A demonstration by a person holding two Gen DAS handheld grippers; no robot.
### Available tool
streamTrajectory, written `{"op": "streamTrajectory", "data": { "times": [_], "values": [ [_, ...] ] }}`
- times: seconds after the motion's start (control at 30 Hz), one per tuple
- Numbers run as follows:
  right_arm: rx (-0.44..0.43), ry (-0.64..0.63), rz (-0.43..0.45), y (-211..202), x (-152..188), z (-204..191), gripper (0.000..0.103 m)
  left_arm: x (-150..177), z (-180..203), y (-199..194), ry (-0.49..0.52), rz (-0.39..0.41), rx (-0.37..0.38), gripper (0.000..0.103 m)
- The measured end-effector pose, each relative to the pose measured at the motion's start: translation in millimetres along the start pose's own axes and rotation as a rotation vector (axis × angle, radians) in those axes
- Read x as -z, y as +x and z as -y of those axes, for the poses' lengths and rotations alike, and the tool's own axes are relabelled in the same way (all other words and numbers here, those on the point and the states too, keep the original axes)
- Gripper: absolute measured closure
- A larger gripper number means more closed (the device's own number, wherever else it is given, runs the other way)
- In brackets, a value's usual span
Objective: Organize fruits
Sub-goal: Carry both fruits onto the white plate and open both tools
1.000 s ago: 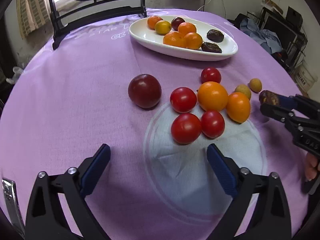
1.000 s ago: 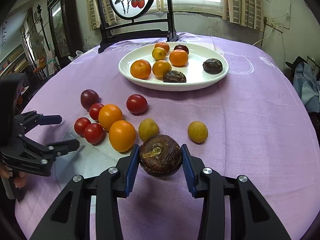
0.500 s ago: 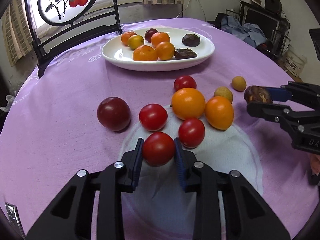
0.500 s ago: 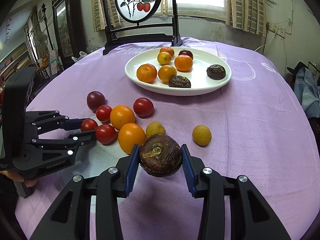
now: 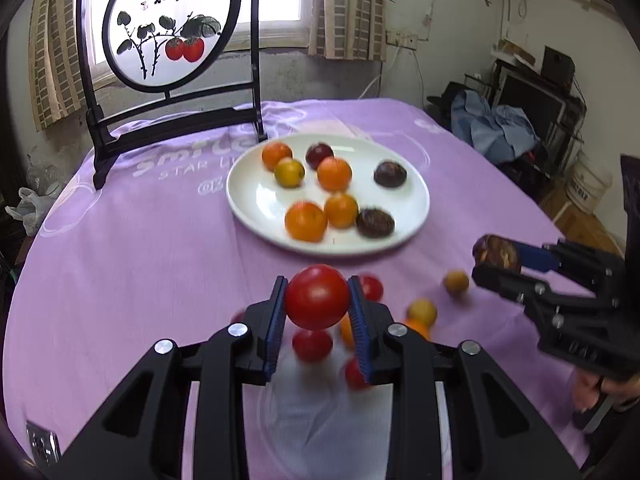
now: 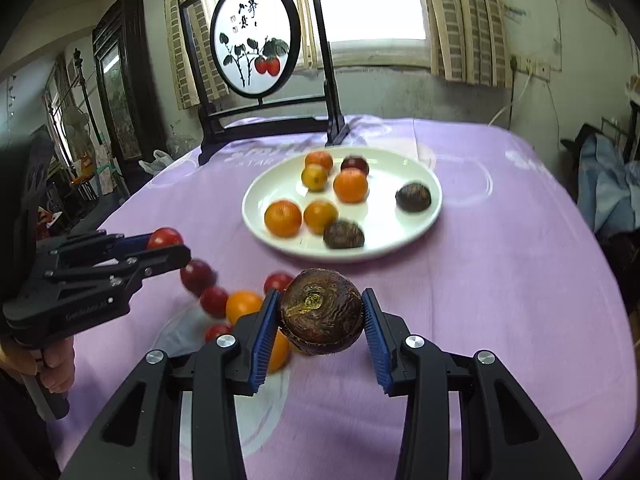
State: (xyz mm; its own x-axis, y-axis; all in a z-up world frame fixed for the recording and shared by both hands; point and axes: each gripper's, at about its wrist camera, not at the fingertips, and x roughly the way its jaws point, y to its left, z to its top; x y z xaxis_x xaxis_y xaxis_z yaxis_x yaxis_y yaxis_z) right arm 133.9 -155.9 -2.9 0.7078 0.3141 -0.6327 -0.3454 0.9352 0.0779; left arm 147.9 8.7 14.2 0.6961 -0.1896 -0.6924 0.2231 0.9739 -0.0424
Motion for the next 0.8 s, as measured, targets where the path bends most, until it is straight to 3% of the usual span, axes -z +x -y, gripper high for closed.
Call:
{"op": "streamTrajectory", "data": {
  "times": [0.23,0.37,0.53,0.6,0.63,0.67,0.8],
  "values": [
    [0.059,-0.045,-0.002,44,-41,4,0.061,-50,-9,45,-0.044,0.022,-0.076,0.074],
    [0.078,-0.026,-0.043,78,-52,13,0.061,-64,-27,86,-0.111,-0.032,-0.12,0.074],
    [0.067,0.045,-0.108,110,-59,30,0.061,-72,-40,122,-0.165,-0.092,-0.109,0.073],
    [0.029,0.103,-0.14,120,-59,39,0.059,-72,-43,127,-0.185,-0.09,-0.11,0.059],
    [0.012,0.125,-0.147,122,-58,42,0.058,-73,-43,127,-0.19,-0.075,-0.128,0.043],
    [0.005,0.141,-0.145,122,-57,45,0.056,-72,-43,125,-0.194,-0.055,-0.154,0.034],
    [0.006,0.148,-0.136,115,-53,46,0.051,-72,-42,116,-0.19,-0.049,-0.148,0.033]
  ]
}}
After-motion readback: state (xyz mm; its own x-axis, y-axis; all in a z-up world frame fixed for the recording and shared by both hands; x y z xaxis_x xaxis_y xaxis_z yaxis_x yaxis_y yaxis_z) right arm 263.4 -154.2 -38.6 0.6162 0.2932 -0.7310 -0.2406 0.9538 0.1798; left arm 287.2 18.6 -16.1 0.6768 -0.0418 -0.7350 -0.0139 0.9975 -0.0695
